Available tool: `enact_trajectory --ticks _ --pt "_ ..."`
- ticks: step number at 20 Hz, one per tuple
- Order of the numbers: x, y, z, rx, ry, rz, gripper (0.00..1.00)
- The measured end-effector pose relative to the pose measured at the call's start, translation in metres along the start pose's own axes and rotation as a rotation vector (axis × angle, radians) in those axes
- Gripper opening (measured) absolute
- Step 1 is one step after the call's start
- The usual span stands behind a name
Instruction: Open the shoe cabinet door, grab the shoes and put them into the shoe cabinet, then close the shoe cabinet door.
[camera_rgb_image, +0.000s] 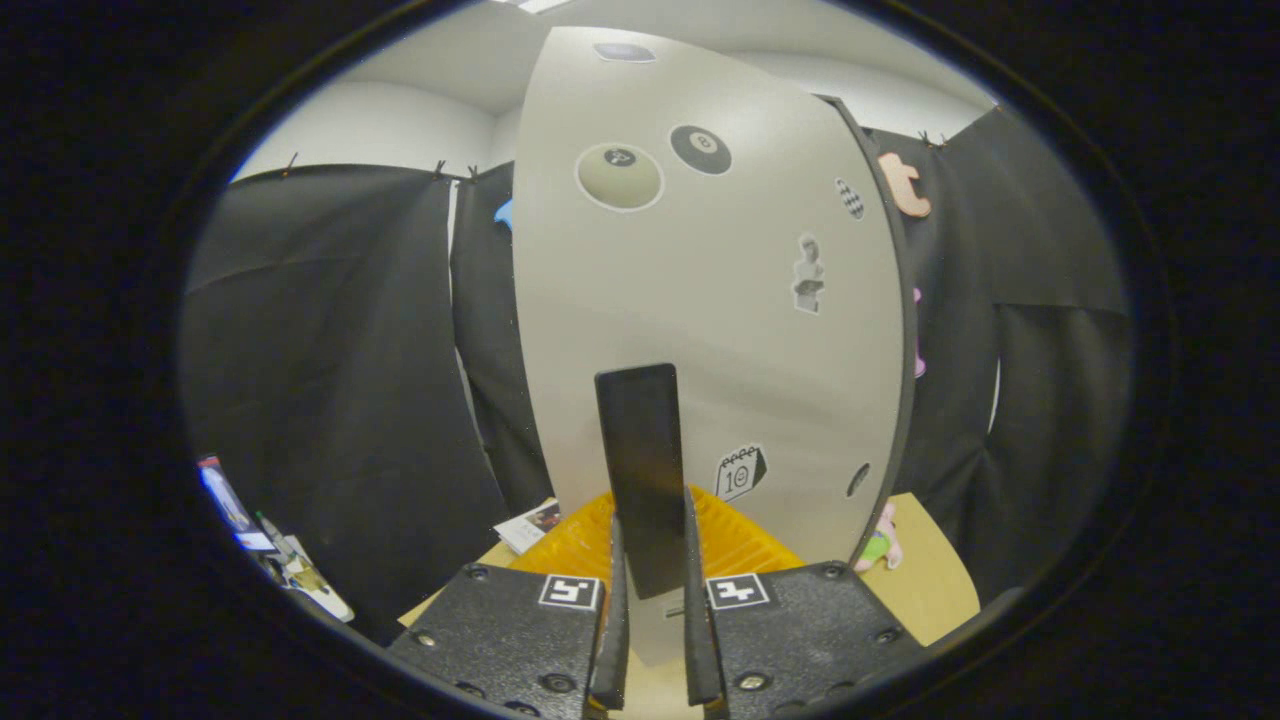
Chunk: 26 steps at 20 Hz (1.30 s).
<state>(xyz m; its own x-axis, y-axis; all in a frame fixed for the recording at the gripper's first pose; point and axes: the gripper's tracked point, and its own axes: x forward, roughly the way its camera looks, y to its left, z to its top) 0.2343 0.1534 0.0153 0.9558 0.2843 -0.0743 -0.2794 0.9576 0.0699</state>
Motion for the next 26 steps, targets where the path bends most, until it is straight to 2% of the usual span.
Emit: enact_trajectory --ticks 4,8,13,17,21,26 --pt "-0.027 -0.025 -0.001 0.033 0.001 -0.027 0.24" --pt "-0.052 -0.057 0.001 -0.002 -0.021 -0.106 0.22" --pt "-0.075 -0.092 0.002 -0.019 -0.016 -0.158 0.15" --pt "-0.090 -0.134 0.008 -0.068 -0.017 -0.240 0.11" --pt "-0.093 -0.174 0.011 -0.018 -0.013 -0.253 0.05" --pt "-0.097 -0.198 0.012 0.016 -0.013 -0.205 0.04"
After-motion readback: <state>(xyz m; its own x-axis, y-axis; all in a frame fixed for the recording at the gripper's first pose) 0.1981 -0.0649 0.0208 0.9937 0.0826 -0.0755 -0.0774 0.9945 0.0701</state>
